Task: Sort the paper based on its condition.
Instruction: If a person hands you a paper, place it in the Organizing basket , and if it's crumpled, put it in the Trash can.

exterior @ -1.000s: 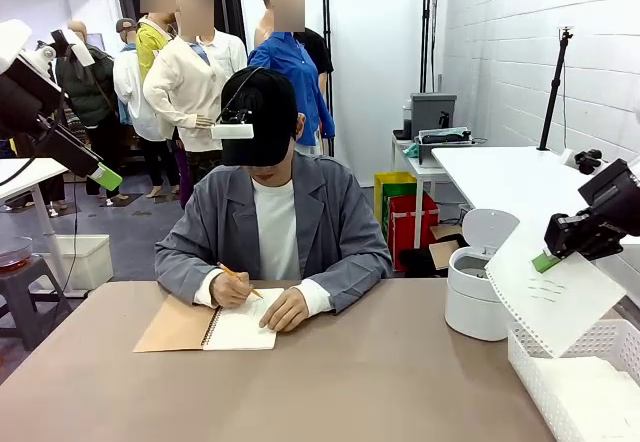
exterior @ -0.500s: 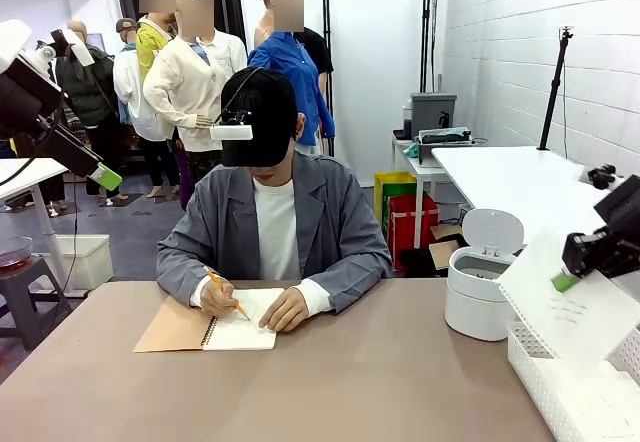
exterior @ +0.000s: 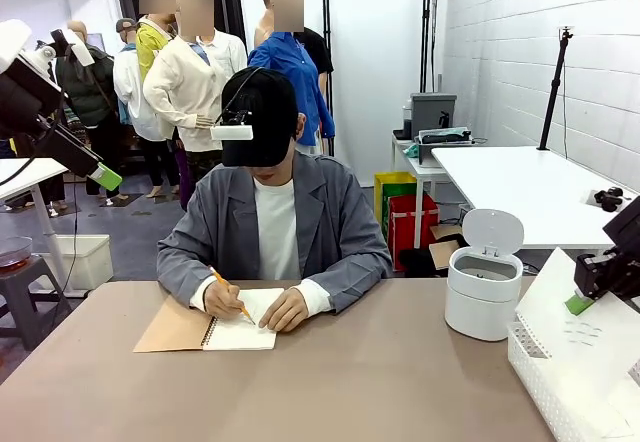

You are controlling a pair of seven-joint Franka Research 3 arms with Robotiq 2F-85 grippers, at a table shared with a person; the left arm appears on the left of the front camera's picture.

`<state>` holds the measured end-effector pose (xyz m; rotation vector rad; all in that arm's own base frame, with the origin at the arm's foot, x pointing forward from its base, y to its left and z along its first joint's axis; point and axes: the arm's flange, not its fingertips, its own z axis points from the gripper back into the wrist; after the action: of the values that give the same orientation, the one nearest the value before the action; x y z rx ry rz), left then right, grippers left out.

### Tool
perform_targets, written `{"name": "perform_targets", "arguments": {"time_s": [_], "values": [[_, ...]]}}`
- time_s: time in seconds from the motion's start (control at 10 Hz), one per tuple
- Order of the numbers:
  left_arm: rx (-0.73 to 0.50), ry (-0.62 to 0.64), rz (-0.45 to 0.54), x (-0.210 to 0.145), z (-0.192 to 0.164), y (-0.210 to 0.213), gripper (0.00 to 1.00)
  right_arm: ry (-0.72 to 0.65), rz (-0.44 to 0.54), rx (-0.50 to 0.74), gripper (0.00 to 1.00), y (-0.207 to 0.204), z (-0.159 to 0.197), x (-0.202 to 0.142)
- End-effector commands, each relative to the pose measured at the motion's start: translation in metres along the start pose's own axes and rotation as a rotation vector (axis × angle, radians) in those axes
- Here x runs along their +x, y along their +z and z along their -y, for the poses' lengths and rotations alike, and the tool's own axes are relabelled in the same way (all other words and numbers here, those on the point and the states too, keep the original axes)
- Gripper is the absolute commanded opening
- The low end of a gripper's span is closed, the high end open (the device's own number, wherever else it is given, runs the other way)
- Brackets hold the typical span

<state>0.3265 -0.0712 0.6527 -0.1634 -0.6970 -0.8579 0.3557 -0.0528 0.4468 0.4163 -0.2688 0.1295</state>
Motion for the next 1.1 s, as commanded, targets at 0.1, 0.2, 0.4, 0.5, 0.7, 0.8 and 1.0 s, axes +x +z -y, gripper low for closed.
{"name": "perform_targets", "arguments": {"time_s": [0.1,0.2,0.4,0.5,0.7,0.8,1.0], "values": [[-0.002,0.003,0.003,-0.001,0.0,0.0,1.0,-0.015,-0.084,-0.032,0.0,-0.03,0.0,-0.054],[-0.002,0.003,0.003,-0.001,0.0,0.0,1.0,-0.025,-0.119,-0.038,0.0,-0.034,0.004,-0.061],[-0.002,0.003,0.003,-0.001,0.0,0.0,1.0,-0.037,-0.157,0.002,0.0,-0.05,0.005,-0.066],[-0.002,0.003,0.003,-0.001,0.0,0.0,1.0,-0.033,-0.187,0.013,0.0,-0.051,0.005,-0.069],[-0.002,0.003,0.003,-0.001,0.0,0.0,1.0,-0.049,-0.189,0.01,0.0,-0.058,0.005,-0.073],[-0.002,0.003,0.003,-0.001,0.0,0.0,1.0,-0.044,-0.198,0.019,0.0,-0.06,0.006,-0.07],[-0.002,0.003,0.003,-0.001,0.0,0.0,1.0,-0.056,-0.197,0.016,0.0,-0.067,0.006,-0.067]]}}
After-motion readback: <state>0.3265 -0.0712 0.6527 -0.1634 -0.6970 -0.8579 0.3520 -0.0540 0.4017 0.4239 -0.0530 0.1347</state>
